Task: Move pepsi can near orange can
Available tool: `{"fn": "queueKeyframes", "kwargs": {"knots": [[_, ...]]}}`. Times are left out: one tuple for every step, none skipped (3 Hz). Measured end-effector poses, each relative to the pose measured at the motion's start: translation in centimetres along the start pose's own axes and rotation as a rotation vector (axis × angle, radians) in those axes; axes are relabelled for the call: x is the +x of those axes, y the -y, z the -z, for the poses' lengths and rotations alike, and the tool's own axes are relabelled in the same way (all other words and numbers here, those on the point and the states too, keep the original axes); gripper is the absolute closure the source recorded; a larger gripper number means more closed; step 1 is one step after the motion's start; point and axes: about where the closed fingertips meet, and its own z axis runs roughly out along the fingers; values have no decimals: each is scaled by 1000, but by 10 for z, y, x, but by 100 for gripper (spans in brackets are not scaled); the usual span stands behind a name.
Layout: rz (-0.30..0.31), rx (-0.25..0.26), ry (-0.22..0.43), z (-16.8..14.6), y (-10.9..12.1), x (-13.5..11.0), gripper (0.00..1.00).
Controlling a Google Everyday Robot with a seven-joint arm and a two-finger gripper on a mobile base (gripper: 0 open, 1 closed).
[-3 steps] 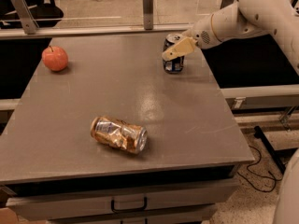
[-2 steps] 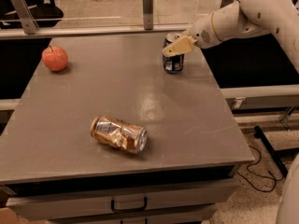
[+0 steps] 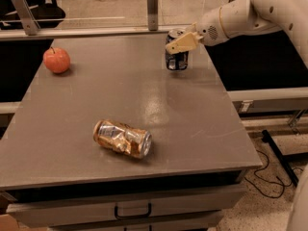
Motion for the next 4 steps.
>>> {"fn": "queueKeyframes", "kwargs": {"knots": [[0,-3,0,-2,-1,0,100],[13,-75,39,-2,-31,-2,100],[70,-162,106,7,-90,-12,100],[137,-206,115,13,-143,-9,100]]}}
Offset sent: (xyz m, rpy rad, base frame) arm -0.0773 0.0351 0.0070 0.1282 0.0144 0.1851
